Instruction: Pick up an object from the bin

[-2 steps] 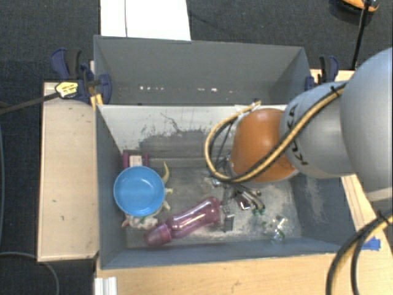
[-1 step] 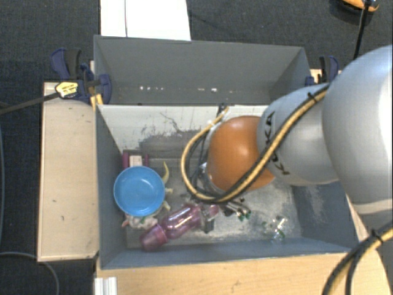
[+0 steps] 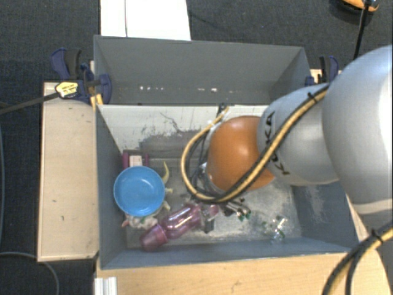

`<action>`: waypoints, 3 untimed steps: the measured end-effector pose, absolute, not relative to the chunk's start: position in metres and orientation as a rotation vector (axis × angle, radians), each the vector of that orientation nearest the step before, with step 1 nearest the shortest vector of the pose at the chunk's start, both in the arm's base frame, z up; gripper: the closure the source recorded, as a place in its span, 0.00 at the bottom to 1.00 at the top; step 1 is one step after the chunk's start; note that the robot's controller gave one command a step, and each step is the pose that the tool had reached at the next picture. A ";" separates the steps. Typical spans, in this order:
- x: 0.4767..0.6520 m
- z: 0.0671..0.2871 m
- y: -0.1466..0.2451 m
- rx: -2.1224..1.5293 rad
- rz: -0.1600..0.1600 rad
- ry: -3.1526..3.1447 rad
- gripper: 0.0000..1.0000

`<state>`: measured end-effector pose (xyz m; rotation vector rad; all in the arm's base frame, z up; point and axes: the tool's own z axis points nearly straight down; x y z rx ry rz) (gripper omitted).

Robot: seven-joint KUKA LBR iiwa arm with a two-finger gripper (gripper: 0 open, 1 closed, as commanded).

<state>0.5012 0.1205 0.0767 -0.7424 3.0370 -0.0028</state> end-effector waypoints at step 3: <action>0.499 0.191 0.113 -0.778 -0.004 3.025 1.00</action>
Offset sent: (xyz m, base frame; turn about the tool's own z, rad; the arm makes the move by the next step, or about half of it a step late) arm 0.0000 0.0000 0.0000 0.0000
